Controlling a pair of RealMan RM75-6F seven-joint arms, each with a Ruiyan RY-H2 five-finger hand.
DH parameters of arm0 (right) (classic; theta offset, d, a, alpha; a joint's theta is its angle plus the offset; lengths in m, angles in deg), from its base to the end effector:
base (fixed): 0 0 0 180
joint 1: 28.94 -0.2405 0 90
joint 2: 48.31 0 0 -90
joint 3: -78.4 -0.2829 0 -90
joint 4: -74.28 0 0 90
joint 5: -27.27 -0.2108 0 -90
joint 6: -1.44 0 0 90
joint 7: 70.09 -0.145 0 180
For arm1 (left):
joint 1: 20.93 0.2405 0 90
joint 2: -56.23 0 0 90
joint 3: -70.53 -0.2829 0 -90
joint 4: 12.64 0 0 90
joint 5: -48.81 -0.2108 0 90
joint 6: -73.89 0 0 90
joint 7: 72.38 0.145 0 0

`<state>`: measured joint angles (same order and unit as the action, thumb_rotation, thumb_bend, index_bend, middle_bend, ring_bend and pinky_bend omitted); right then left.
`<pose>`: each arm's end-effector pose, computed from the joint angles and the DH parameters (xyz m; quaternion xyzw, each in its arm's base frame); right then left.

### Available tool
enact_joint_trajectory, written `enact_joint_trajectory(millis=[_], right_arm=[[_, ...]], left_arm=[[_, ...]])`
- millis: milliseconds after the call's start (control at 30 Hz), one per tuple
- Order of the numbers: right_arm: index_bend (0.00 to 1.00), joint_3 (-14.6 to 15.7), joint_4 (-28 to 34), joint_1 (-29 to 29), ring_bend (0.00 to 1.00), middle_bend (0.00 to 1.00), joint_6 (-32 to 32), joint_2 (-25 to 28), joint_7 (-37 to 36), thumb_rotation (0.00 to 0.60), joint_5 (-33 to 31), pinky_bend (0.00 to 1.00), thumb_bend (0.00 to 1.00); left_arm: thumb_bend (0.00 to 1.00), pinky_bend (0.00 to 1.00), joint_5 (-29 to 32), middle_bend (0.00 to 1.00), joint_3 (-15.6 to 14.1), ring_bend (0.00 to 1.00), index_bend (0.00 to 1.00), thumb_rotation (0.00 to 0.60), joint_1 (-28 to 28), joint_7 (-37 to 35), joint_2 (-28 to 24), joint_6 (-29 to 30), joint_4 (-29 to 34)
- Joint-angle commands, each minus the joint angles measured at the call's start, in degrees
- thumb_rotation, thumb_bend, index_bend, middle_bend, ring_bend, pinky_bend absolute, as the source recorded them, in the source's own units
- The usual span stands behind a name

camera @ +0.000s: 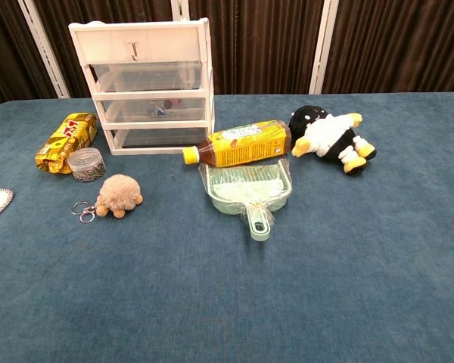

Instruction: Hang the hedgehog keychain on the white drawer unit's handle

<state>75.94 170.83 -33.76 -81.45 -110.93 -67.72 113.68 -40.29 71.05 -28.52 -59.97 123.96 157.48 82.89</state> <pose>-0.3240 -0.1811 0.1657 0.6063 -0.4003 0.3794 0.5729 -0.3067 0.1883 0.1322 -0.6539 -0.3456 -0.3659 0.5649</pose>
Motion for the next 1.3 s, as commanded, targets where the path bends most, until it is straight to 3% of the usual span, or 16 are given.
enact_joint_trajectory(millis=[33, 1133, 1167, 1233, 1300], right_arm=[[0.0, 0.1, -0.1, -0.1, 0.0, 0.0, 0.1, 0.0, 0.2, 0.6, 0.1, 0.0, 0.03], [0.0, 0.5, 0.2, 0.2, 0.0, 0.0, 0.3, 0.4, -0.2, 0.6, 0.1, 0.0, 0.03], [0.0, 0.5, 0.3, 0.2, 0.0, 0.0, 0.4, 0.4, -0.1, 0.6, 0.1, 0.0, 0.03], [0.0, 0.6, 0.3, 0.2, 0.0, 0.0, 0.3, 0.5, -0.1, 0.6, 0.2, 0.0, 0.03], [0.0, 0.6, 0.4, 0.2, 0.0, 0.0, 0.4, 0.4, -0.1, 0.6, 0.2, 0.0, 0.03]], left_arm=[[0.1, 0.0, 0.0, 0.0, 0.0, 0.0, 0.0, 0.6, 0.0, 0.0, 0.0, 0.0, 0.0], [0.1, 0.0, 1.4, 0.0, 0.7, 0.0, 0.0, 0.6, -1.2, 2.2, 0.4, -2.0, 1.4], [0.1, 0.0, 1.7, 0.01, 1.0, 0.02, 0.0, 0.6, -1.5, 2.6, 0.4, -2.3, 1.6], [0.1, 0.09, 2.1, 0.15, 1.9, 0.15, 0.01, 0.6, -2.3, 3.8, 0.5, -2.7, 1.7], [0.12, 0.31, 2.8, 0.45, 3.1, 0.41, 0.04, 0.6, -3.3, 5.1, 0.9, -3.4, 1.5]])
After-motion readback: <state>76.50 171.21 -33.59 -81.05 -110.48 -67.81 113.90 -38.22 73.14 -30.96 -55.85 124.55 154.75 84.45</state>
